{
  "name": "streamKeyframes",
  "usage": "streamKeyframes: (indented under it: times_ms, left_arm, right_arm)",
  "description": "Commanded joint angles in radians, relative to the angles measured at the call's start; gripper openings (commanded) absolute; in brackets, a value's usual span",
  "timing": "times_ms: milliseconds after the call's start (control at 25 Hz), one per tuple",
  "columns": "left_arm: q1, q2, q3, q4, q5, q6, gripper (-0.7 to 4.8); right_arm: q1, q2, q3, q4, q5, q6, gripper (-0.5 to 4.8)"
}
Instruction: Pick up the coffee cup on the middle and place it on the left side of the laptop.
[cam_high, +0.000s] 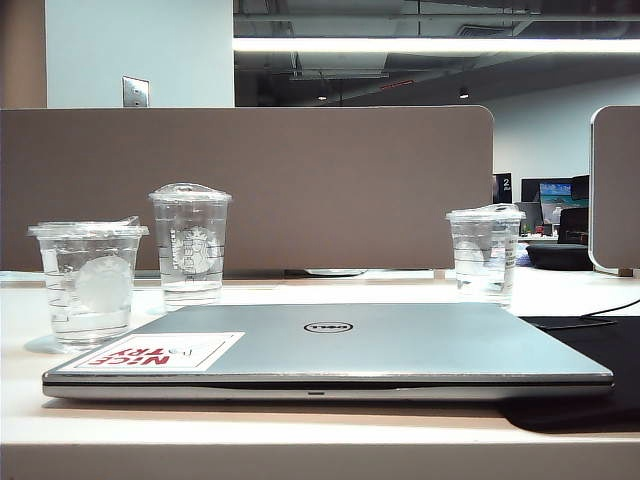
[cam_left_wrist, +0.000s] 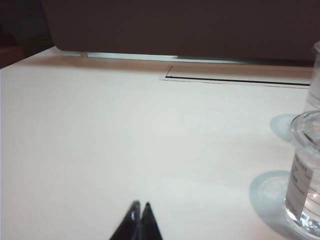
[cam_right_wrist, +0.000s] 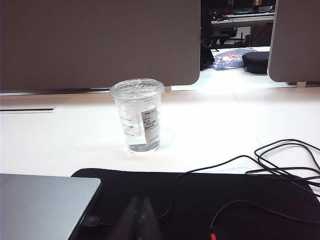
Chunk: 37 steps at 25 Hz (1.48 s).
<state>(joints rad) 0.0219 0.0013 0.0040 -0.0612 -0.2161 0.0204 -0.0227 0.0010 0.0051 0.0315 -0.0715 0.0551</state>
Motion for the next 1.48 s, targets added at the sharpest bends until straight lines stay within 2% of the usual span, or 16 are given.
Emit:
streamKeyframes:
  times_ms: [40, 160, 521, 1482]
  left_arm:
    - [0.001, 0.0, 0.003, 0.002, 0.062, -0.013, -0.05]
    - [0.001, 0.0, 0.003, 0.002, 0.133, -0.013, -0.05]
    - [0.002, 0.0, 0.003, 0.003, 0.172, -0.032, -0.05]
    - [0.002, 0.0, 0.003, 0.002, 0.172, -0.029, -0.05]
  right_arm:
    - [-0.001, -0.002, -0.004, 0.017, 0.002, -0.003, -0.05]
    - [-0.001, -0.002, -0.004, 0.017, 0.002, -0.003, -0.05]
    - [-0.001, -0.002, -0.004, 0.017, 0.002, -0.003, -0.05]
    - [-0.001, -0.002, -0.004, 0.017, 0.002, -0.003, -0.05]
